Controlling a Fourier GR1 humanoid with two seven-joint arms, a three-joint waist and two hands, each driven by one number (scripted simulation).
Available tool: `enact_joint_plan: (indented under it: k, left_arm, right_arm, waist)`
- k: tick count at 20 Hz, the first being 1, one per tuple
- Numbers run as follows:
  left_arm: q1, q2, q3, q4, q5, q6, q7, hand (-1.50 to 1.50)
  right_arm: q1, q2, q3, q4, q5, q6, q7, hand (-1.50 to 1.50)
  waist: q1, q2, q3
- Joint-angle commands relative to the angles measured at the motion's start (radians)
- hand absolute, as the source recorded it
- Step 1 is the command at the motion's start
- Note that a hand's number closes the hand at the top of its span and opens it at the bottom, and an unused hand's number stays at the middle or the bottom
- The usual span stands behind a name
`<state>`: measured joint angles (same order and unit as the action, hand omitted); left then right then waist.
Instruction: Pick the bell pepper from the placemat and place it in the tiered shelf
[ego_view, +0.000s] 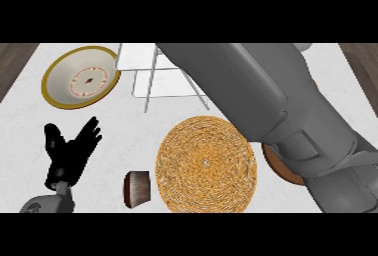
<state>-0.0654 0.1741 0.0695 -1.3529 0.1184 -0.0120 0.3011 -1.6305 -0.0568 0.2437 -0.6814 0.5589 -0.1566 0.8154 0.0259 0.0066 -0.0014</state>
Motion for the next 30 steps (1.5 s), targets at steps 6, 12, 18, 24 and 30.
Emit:
enact_joint_plan:
  k: [6,12,18,24,30]
  left_arm:
    - [0.006,-0.020,-0.019,-0.010,-0.031,0.022,-0.002,0.00]
    - [0.020,0.005,0.007,-0.013,0.004,-0.023,-0.002,0.00]
    - [-0.006,-0.017,0.004,0.030,-0.011,-0.004,-0.011,0.00]
    - [-0.033,0.004,0.026,0.034,-0.001,-0.011,0.004,0.00]
    - [0.003,0.019,0.030,0.054,0.001,-0.049,-0.049,0.00]
  right_arm:
    - [-0.015,0.035,-0.045,0.221,0.061,-0.111,-0.158,1.50]
    - [-0.028,0.024,-0.087,0.294,0.068,-0.157,-0.258,1.50]
    - [-0.050,0.043,-0.118,0.337,0.061,-0.139,-0.310,1.50]
    - [-0.070,0.032,-0.120,0.405,0.092,-0.128,-0.325,1.50]
    - [-0.040,0.022,-0.251,0.311,-0.009,-0.307,-0.295,-1.50]
  waist:
    - [0.010,0.004,0.000]
    - [0.013,0.005,0.000]
    - [0.008,0.004,0.000]
    - [0.013,0.006,0.000]
    - [-0.001,0.001,0.000]
